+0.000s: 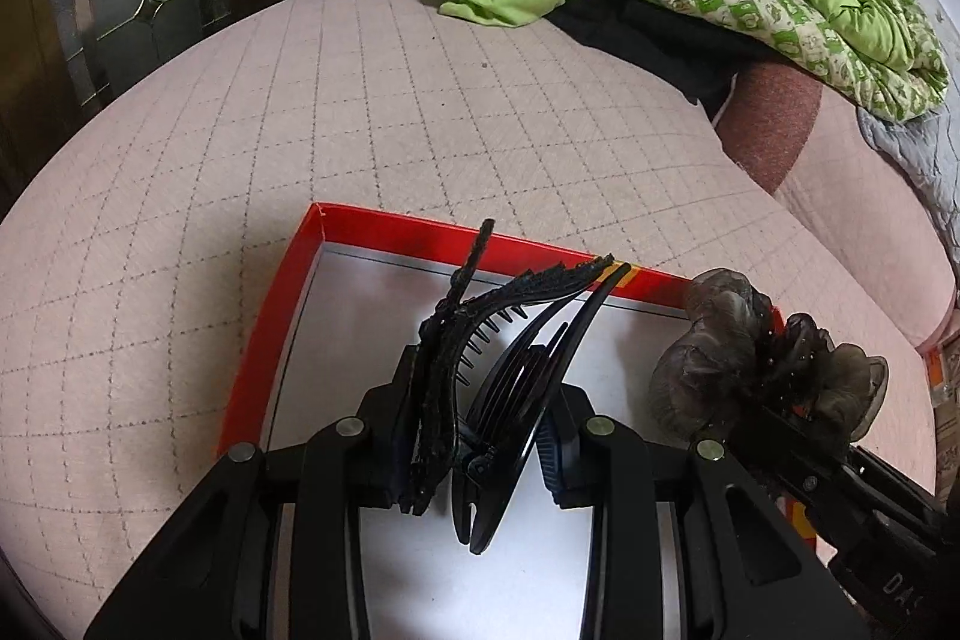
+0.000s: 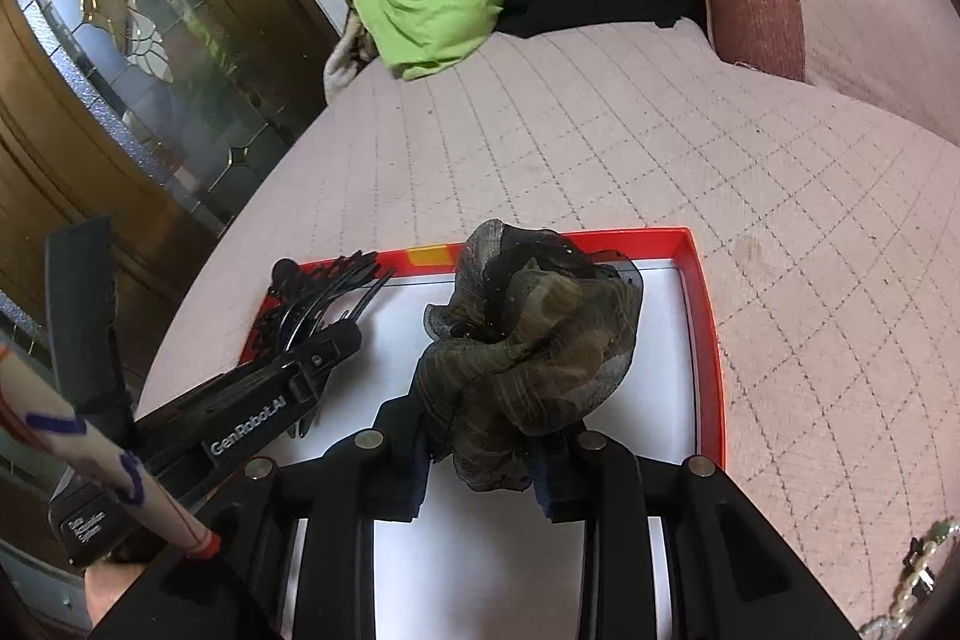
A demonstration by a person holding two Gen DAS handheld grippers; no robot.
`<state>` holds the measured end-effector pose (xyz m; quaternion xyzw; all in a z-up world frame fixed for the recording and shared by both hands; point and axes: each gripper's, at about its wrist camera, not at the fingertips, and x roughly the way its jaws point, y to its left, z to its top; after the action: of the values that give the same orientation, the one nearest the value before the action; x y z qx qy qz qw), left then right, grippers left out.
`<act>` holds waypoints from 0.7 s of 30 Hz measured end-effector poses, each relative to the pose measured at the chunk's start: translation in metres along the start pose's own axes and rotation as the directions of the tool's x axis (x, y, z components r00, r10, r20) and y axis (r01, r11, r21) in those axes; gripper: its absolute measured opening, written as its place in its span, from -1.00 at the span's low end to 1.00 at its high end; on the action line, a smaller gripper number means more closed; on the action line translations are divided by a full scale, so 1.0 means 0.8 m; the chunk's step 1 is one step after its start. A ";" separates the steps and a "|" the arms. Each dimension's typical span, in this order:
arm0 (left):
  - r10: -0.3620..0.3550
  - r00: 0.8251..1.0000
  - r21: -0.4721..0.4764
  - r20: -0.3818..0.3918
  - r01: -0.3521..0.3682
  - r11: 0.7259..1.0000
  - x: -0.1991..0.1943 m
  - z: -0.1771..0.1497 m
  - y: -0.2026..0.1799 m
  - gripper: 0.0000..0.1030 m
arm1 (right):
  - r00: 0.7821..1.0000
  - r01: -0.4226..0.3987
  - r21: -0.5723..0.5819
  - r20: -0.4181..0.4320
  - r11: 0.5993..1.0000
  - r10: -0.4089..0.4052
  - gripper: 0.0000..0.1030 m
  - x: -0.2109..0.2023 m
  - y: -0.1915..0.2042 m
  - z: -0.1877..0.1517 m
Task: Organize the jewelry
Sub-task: 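Carry the scrunchie and claw clip in both tools over the red-rimmed tray, then open both tools to drop the scrunchie and claw clip into the tray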
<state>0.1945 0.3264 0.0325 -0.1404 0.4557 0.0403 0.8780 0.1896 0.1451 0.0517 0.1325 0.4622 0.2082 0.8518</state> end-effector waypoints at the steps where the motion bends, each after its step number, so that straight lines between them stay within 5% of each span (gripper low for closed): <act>1: 0.004 1.000 -0.003 0.002 -0.004 1.000 0.000 0.000 0.001 -0.38 | 1.000 0.007 0.001 -0.002 1.000 -0.007 -0.38 0.003 -0.001 0.000; 8: 0.002 1.000 -0.005 0.011 -0.002 1.000 -0.001 0.001 0.003 -0.32 | 1.000 0.019 0.023 -0.025 1.000 -0.018 -0.22 0.019 -0.006 0.002; 11: 0.010 1.000 -0.017 0.028 -0.010 1.000 -0.005 0.000 0.005 0.01 | 0.999 0.018 0.037 -0.030 0.999 -0.017 -0.08 0.017 -0.010 0.000; 14: 0.012 0.999 -0.021 0.040 -0.012 1.000 -0.009 0.002 0.006 0.02 | 0.999 0.019 0.038 -0.027 0.999 -0.018 0.09 0.010 -0.013 -0.001; 21: 0.038 0.996 -0.003 0.079 -0.038 0.999 -0.024 0.003 -0.002 0.02 | 1.000 0.018 0.029 -0.001 0.999 -0.018 0.11 -0.015 -0.012 -0.003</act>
<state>0.1855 0.3266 0.0492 -0.1304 0.4232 0.0629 0.8944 0.1840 0.1307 0.0553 0.1404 0.4665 0.1938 0.8516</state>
